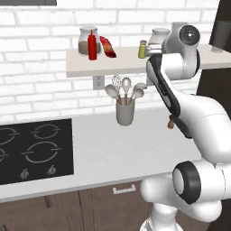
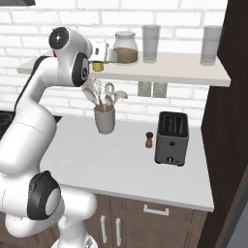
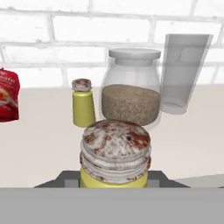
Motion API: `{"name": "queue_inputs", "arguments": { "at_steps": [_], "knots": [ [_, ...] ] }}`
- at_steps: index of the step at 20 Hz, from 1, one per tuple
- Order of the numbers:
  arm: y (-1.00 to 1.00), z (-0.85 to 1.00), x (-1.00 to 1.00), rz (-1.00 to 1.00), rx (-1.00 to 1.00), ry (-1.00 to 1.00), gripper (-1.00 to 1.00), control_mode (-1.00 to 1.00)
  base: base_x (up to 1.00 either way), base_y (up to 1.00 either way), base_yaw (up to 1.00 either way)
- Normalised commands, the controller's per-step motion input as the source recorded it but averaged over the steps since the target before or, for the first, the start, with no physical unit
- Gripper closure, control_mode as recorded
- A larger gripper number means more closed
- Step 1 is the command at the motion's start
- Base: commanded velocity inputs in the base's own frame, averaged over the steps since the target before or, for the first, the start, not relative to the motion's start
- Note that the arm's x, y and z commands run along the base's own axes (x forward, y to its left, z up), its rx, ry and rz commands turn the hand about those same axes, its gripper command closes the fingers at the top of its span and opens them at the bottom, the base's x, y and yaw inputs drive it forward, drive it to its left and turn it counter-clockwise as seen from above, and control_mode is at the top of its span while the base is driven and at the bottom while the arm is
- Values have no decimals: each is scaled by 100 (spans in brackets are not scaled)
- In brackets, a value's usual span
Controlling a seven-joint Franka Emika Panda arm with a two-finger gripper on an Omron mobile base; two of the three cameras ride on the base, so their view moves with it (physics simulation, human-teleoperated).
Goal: Put the shaker and condiment bottle from the counter next to their counterparts in the cabinet.
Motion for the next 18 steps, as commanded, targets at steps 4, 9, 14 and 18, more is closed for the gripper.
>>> {"name": "queue_inputs", "arguments": {
  "at_steps": [4,9,14,18],
  "knots": [
    [14,-14,15,0,0,0,100,-100,0,0,0],
    [12,-6,40,0,0,0,100,-100,0,0,0],
    [16,-1,43,0,0,0,100,-100,0,0,0],
    [17,0,10,0,0,0,100,-100,0,0,0]
  ]
}}
